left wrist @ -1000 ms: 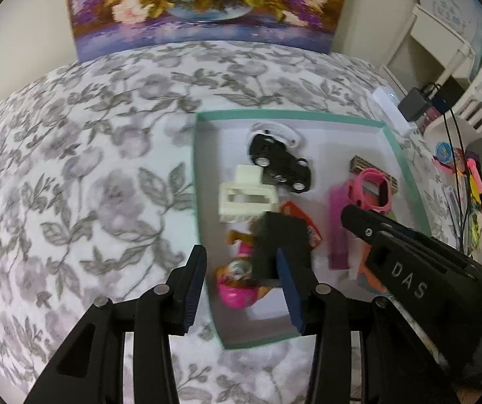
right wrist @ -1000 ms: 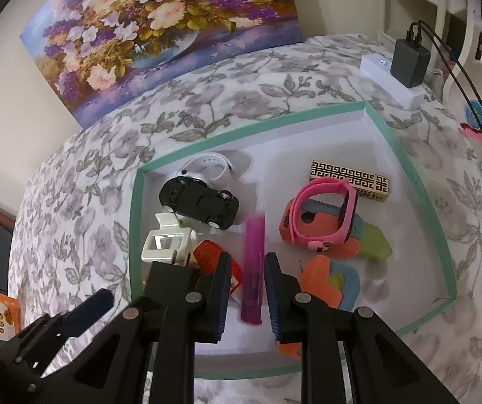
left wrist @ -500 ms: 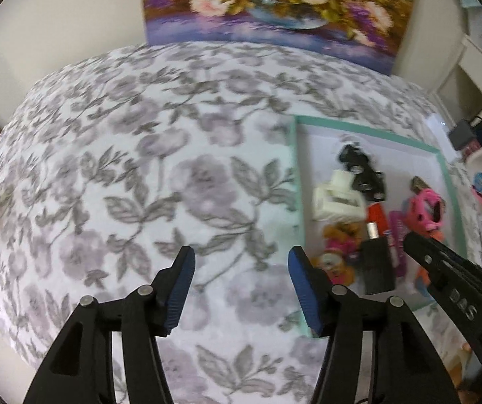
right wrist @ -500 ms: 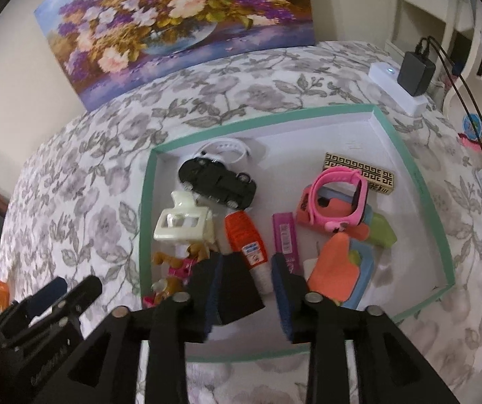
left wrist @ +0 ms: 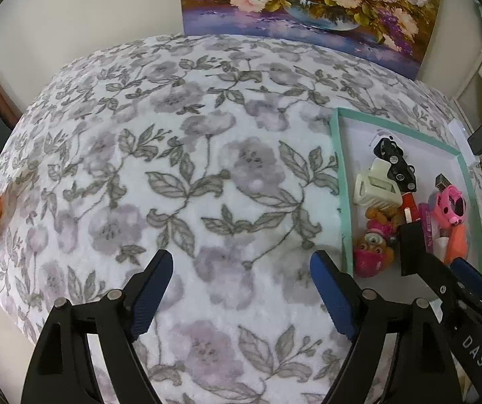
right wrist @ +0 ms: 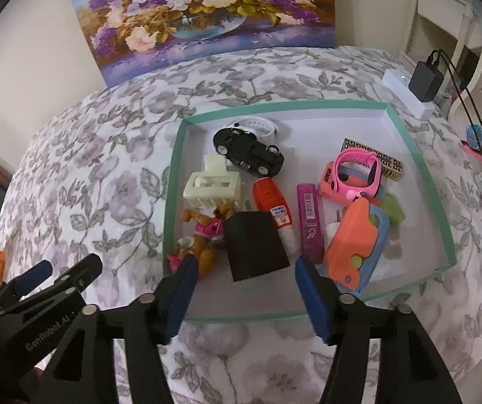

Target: Organize rigid objects

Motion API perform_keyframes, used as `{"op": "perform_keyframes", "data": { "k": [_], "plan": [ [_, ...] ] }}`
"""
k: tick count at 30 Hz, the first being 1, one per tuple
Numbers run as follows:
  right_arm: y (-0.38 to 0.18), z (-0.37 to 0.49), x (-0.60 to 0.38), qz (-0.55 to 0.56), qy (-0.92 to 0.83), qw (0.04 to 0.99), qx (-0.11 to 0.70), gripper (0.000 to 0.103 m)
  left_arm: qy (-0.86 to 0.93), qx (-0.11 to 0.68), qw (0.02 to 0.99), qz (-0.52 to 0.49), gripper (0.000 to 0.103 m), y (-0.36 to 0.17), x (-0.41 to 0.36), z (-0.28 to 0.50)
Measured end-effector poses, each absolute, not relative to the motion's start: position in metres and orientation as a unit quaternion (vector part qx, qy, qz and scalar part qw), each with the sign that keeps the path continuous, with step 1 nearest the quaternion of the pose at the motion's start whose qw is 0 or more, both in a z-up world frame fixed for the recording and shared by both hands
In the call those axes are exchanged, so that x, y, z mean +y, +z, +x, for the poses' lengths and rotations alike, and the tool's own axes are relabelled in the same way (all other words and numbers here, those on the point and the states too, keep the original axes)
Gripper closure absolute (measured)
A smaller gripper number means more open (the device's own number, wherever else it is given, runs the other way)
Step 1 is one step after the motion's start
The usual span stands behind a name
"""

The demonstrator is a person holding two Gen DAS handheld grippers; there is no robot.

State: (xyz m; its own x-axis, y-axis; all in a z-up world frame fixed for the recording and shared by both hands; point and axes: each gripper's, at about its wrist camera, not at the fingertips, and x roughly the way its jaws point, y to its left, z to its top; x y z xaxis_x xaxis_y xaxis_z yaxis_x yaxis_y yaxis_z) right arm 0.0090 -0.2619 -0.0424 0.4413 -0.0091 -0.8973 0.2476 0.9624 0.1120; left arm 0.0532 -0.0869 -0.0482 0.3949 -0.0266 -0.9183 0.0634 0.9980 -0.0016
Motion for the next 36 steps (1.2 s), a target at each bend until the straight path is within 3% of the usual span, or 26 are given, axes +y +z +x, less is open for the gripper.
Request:
{"op": "perform_keyframes", "data": {
  "k": [7, 15, 20, 36],
  "plan": [
    [-0.04, -0.002, -0.249, 0.1, -0.073, 0.846, 0.519, 0.031, -0.023, 0.542, 0.84, 0.012, 0.012, -0.046, -0.073, 0.042],
    [-0.039, -0.01, -0.242, 0.087, -0.078, 0.848, 0.517, 0.019, -0.023, 0.533, 0.846, -0.003, 0.007, -0.044, -0.057, 0.032],
    [-0.038, -0.013, -0.24, 0.084, -0.081, 0.85, 0.514, 0.001, -0.018, 0.53, 0.848, -0.009, 0.006, -0.041, -0.048, 0.028],
    [-0.029, -0.017, -0.244, 0.086, -0.091, 0.858, 0.497, 0.0, -0.023, 0.542, 0.84, 0.022, 0.006, -0.035, -0.053, 0.023]
  ]
}}
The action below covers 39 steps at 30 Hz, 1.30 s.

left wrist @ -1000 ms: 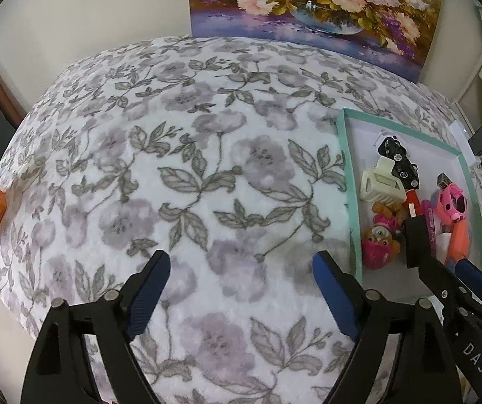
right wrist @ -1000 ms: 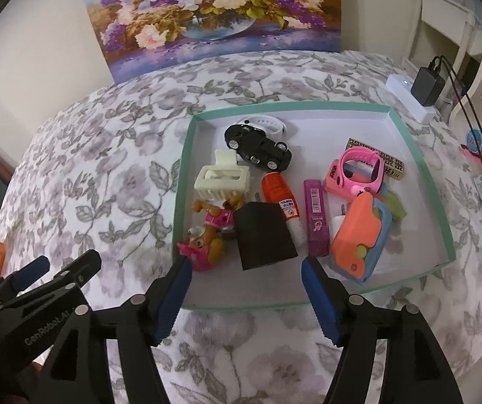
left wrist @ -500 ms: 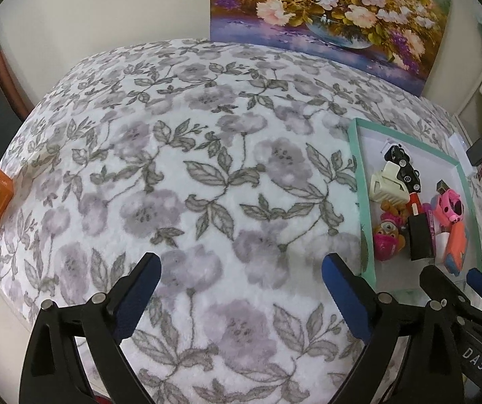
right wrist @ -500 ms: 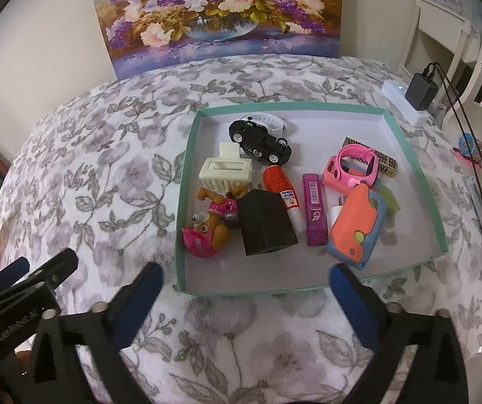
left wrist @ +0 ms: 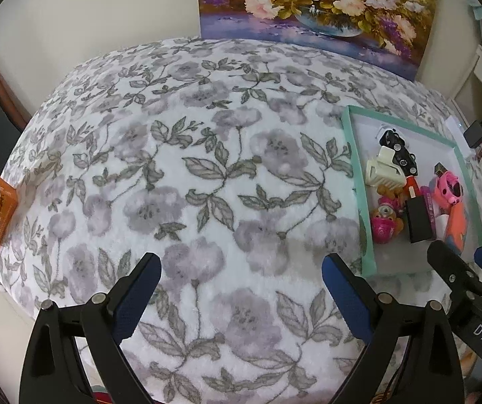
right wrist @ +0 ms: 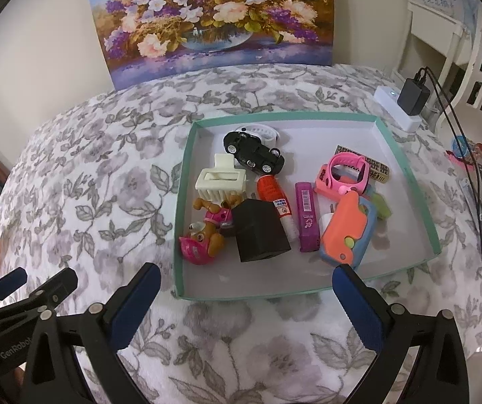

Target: Organize rigid objects

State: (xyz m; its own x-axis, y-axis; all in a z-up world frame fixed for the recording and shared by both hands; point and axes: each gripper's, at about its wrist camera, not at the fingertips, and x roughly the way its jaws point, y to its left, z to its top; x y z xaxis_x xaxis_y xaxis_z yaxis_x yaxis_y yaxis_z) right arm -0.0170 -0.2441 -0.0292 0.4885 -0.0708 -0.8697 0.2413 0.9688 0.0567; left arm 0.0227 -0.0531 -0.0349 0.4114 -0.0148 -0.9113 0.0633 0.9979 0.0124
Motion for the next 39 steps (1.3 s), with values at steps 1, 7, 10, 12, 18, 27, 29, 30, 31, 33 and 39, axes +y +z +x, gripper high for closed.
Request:
{"op": "perform_keyframes", "data": {
  "k": [1, 7, 10, 12, 18, 27, 29, 30, 31, 33, 39],
  "plan": [
    [-0.0291, -0.017, -0.2444, 0.086, -0.091, 0.858, 0.498, 0.0, -0.021, 0.542, 0.84, 0.023, 0.006, -0.0351, -0.0527, 0.0229],
    [-0.0296, -0.0165, -0.246, 0.087, -0.091, 0.857, 0.499, 0.0, -0.015, 0.546, 0.837, 0.026, 0.006, -0.0361, -0.0505, 0.0248],
    [-0.0309, -0.0161, -0.2477, 0.091, -0.092, 0.855, 0.502, 0.0, -0.012, 0.546, 0.837, 0.031, 0.006, -0.0358, -0.051, 0.025],
    [-0.031, -0.0161, -0.2478, 0.091, -0.093, 0.855, 0.501, 0.0, -0.01, 0.545, 0.838, 0.033, 0.006, -0.0353, -0.0512, 0.0251],
    [-0.0309, -0.0164, -0.2489, 0.094, -0.098, 0.856, 0.5, 0.0, -0.009, 0.541, 0.84, 0.037, 0.006, -0.0333, -0.0519, 0.0247],
    [-0.0287, -0.0156, -0.2472, 0.089, -0.098, 0.856, 0.499, 0.0, -0.009, 0.537, 0.842, 0.049, 0.006, -0.031, -0.0553, 0.0249],
    [-0.0286, -0.0155, -0.2471, 0.089, -0.097, 0.856, 0.5, 0.0, -0.009, 0.536, 0.842, 0.049, 0.006, -0.0308, -0.055, 0.0248],
    [-0.0286, -0.0155, -0.2469, 0.09, -0.098, 0.856, 0.5, 0.0, -0.009, 0.536, 0.843, 0.049, 0.006, -0.0307, -0.0549, 0.0248],
    [-0.0286, -0.0156, -0.2466, 0.09, -0.098, 0.856, 0.5, 0.0, -0.009, 0.536, 0.843, 0.048, 0.006, -0.0306, -0.0547, 0.0249],
    [-0.0285, -0.0153, -0.2462, 0.088, -0.097, 0.856, 0.5, 0.0, -0.008, 0.536, 0.843, 0.048, 0.006, -0.0304, -0.0544, 0.0252],
    [-0.029, -0.0149, -0.2465, 0.088, -0.096, 0.856, 0.501, 0.0, -0.008, 0.536, 0.843, 0.047, 0.006, -0.0304, -0.0538, 0.0256]
  ]
}}
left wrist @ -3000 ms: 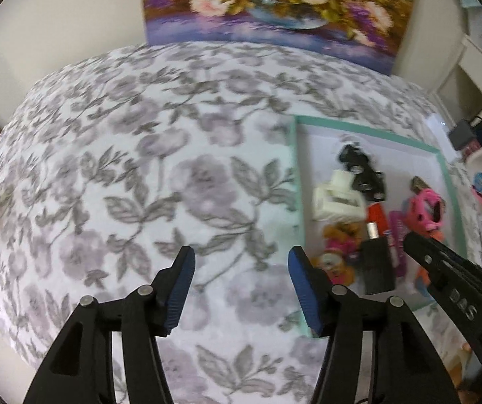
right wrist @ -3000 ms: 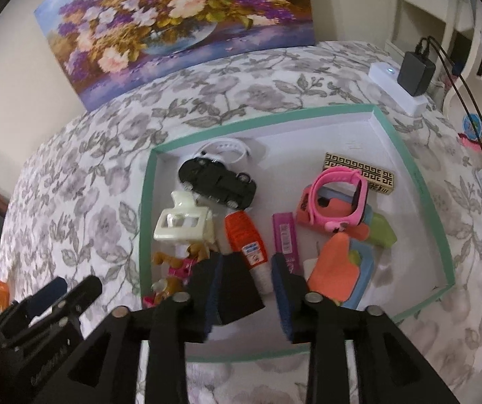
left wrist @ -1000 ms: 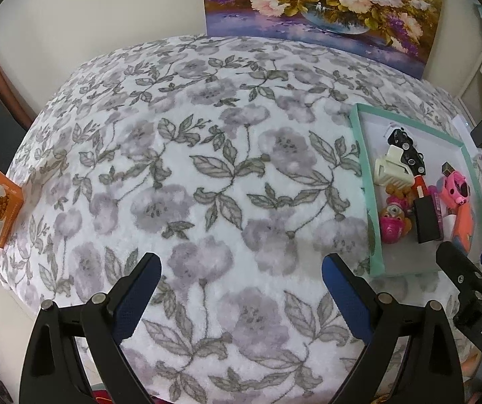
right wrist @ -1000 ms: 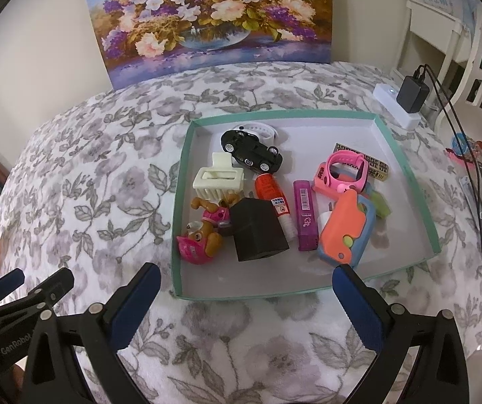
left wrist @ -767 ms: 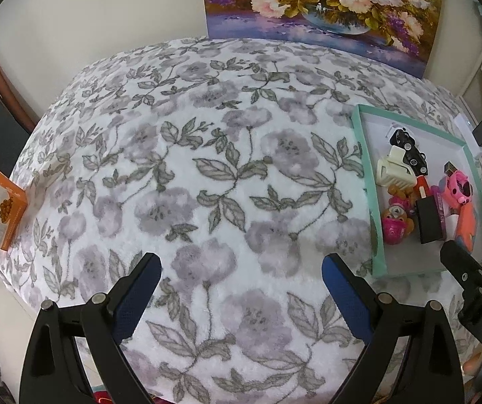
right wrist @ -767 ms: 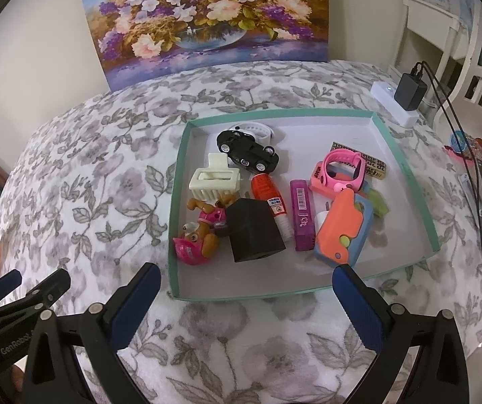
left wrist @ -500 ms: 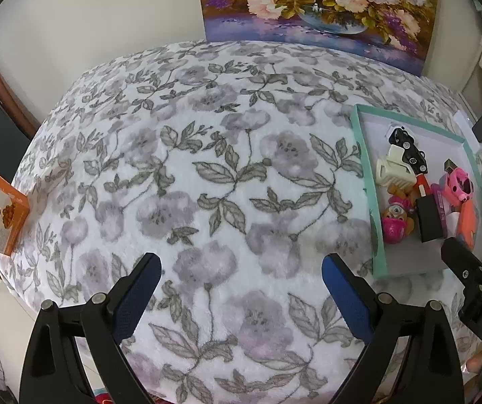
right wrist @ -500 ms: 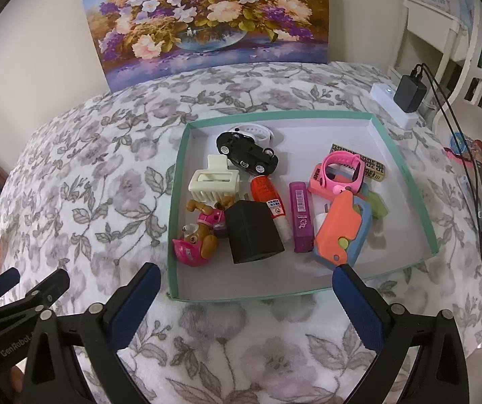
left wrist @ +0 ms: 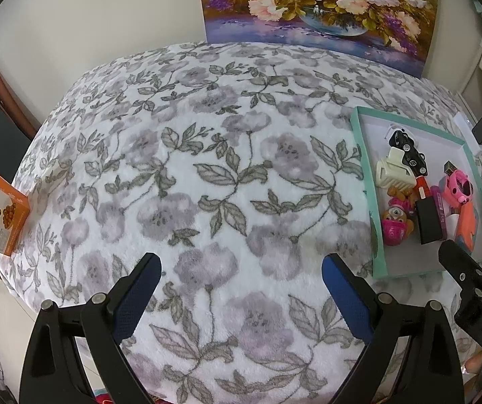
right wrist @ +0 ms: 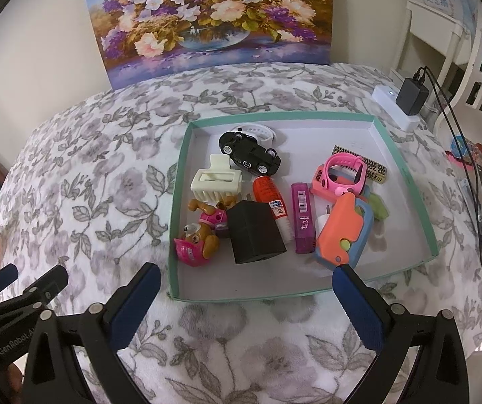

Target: Organize rigid objects

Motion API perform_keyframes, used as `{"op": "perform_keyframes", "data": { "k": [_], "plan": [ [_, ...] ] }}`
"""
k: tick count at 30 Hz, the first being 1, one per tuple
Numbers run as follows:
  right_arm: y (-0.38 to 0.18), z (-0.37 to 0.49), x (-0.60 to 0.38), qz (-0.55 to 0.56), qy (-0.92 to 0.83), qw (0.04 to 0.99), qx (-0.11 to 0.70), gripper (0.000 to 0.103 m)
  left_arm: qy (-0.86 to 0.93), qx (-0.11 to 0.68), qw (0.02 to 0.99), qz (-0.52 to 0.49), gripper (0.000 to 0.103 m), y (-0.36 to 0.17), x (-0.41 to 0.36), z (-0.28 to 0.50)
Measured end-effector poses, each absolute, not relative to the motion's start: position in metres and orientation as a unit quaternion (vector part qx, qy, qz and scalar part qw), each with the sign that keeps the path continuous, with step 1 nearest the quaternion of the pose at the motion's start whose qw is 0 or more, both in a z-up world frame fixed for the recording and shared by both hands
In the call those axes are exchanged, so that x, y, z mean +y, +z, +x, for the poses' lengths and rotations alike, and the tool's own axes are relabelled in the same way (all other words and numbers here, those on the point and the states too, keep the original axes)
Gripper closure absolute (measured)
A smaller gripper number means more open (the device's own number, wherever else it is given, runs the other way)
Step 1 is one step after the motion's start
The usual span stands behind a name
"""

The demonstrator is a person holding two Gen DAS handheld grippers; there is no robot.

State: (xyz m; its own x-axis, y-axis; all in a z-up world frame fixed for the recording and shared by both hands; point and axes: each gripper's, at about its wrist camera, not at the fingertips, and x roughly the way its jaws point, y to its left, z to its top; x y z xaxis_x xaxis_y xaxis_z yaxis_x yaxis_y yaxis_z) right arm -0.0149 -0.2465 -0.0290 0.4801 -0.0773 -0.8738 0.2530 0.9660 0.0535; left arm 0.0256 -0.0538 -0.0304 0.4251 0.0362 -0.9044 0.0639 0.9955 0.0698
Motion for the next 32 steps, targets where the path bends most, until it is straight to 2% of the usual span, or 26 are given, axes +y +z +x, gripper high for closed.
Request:
{"op": "perform_keyframes", "data": {
  "k": [32],
  "plan": [
    [-0.0306, -0.0138, -0.245, 0.084, -0.095, 0.855, 0.503, 0.0, -0.005, 0.534, 0.845, 0.037, 0.006, -0.0283, -0.0527, 0.0268]
  ]
}}
